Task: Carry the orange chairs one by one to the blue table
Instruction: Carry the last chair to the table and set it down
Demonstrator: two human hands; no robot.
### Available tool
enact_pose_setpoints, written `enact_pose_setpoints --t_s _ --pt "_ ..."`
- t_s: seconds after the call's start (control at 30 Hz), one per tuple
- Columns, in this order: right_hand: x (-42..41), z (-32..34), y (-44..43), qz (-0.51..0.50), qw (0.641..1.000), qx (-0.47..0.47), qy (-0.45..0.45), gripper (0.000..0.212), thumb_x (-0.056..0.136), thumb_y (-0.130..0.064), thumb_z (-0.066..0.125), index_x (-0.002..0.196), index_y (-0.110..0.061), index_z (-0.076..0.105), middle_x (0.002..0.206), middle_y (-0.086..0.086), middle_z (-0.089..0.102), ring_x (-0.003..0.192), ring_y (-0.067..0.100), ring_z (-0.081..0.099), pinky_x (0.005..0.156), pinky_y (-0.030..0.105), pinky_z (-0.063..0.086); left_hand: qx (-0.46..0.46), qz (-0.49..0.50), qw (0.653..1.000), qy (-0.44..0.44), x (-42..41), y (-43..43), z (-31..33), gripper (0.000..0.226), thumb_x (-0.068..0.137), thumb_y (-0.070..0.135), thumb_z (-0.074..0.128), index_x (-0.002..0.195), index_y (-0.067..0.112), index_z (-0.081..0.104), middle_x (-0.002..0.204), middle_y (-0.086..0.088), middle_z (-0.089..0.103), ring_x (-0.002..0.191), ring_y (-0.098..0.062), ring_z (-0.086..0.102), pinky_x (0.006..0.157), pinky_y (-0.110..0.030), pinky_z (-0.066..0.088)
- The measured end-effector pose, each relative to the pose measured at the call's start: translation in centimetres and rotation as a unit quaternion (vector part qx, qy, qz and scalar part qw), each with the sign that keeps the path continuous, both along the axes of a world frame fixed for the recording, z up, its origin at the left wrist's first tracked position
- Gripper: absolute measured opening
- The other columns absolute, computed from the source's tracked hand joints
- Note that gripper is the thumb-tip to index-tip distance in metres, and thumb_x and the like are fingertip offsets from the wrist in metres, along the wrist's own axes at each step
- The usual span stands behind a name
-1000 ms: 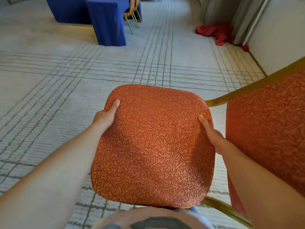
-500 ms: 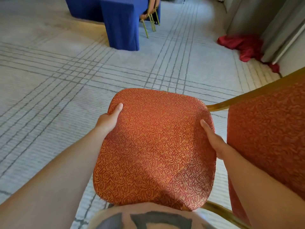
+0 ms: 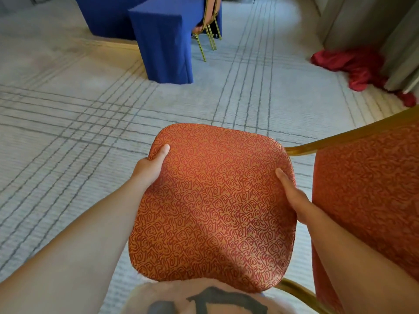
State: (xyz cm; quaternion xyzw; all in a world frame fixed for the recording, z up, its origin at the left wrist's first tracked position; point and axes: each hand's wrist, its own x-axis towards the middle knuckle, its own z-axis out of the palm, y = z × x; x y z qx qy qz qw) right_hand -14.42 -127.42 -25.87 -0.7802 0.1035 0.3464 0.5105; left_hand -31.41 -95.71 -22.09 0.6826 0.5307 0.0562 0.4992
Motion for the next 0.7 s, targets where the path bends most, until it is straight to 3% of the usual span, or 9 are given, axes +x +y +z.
enact_pose_setpoints --t_s 0.13,0.23,0.37,0.7 --pt "8.1 1.9 6.6 -0.019 1.0 0.006 -0.014 0.112 0.057 -0.092 0.055 0.14 -0.016 0.053 0.137 0.012 0.058 0.124 0.032 0.054 0.109 0.045 0.039 0.03 -0.015 0.999 -0.016 9.1 7.1 2.1 0.1 0.077 0.081 0.046 0.131 -0.003 0.054 0.136 -0.023 0.053 0.126 -0.036 0.05 0.102 -0.038 0.038" --pt "14.0 2.4 10.4 -0.034 0.999 0.011 -0.019 0.13 0.04 -0.098 0.055 0.141 -0.017 0.051 0.139 0.012 0.056 0.125 0.033 0.052 0.11 0.046 0.039 0.029 -0.028 0.999 -0.023 15.9 11.7 2.5 0.101 0.076 0.082 0.046 0.13 -0.002 0.054 0.135 -0.023 0.054 0.124 -0.035 0.052 0.101 -0.037 0.039" --pt "22.7 1.1 15.0 -0.037 0.999 0.01 -0.016 0.115 0.054 -0.093 0.056 0.141 -0.017 0.051 0.138 0.012 0.057 0.124 0.033 0.053 0.109 0.046 0.039 0.017 -0.041 0.999 -0.017 25.2 16.7 0.8 0.103 0.074 0.084 0.046 0.13 -0.002 0.055 0.134 -0.022 0.055 0.123 -0.035 0.052 0.101 -0.037 0.039" --pt "48.3 1.6 27.5 -0.027 1.0 -0.015 -0.006 0.126 0.038 -0.1 0.056 0.136 -0.02 0.056 0.131 0.009 0.062 0.117 0.03 0.057 0.108 0.047 0.042 -0.017 -0.018 1.0 -0.002 49.0 28.5 0.9 0.105 0.073 0.084 0.044 0.139 0.003 0.047 0.143 -0.02 0.047 0.129 -0.036 0.047 0.107 -0.042 0.036"
